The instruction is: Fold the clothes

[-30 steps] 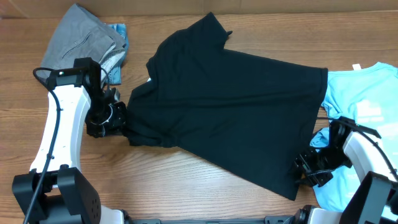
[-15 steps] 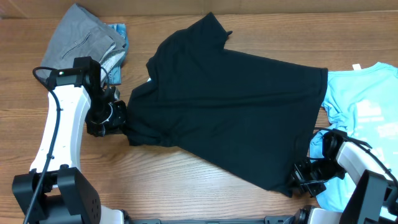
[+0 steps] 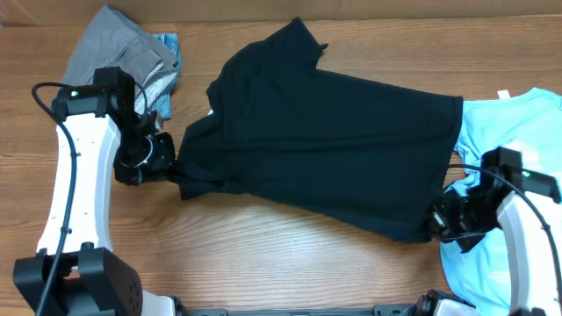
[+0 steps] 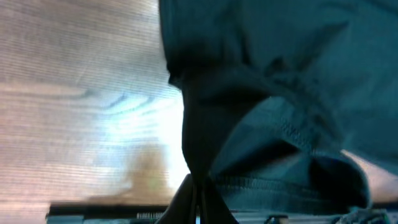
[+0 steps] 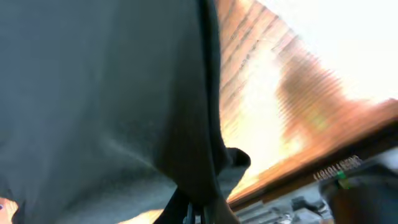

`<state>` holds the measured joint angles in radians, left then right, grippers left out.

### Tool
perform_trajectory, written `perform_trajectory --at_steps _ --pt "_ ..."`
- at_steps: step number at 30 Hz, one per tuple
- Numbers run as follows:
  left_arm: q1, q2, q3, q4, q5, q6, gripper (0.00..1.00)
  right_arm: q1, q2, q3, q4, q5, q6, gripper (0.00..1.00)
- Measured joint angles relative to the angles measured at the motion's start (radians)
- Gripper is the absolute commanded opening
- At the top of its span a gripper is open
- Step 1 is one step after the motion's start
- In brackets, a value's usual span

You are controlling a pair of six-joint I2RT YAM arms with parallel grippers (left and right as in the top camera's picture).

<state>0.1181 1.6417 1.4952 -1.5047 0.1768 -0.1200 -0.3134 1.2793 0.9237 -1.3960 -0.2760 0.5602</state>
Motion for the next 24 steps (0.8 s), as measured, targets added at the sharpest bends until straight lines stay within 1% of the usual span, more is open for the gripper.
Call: perform_trajectory --at_steps 3,7,11,14,17,20,24 --pt "0.000 -0.014 0.000 -0.043 -0.017 0.000 0.04 0.000 -0.047 0.087 -0.101 0.021 -0.008 0.04" --pt "0.000 -0.055 0.000 -0.072 -0.032 0.000 0.04 0.000 -0.132 0.180 -0.177 0.034 -0.011 0.04" --pt "0.000 -0.130 0.000 -0.064 -0.038 0.000 0.04 0.001 -0.223 0.230 -0.191 0.040 -0.011 0.04" --pt "0.000 -0.176 0.003 -0.006 -0.039 0.000 0.04 0.001 -0.251 0.232 -0.176 0.040 -0.011 0.04" --pt "-0.009 -0.187 0.005 0.081 -0.037 0.003 0.04 0.001 -0.228 0.232 -0.147 0.041 -0.010 0.04" --pt "-0.056 -0.181 0.005 0.183 -0.028 0.018 0.04 0.001 -0.143 0.233 -0.139 0.044 -0.001 0.04" --pt "-0.125 -0.171 0.006 0.193 -0.028 0.022 0.04 0.001 -0.047 0.234 -0.159 0.045 -0.011 0.04"
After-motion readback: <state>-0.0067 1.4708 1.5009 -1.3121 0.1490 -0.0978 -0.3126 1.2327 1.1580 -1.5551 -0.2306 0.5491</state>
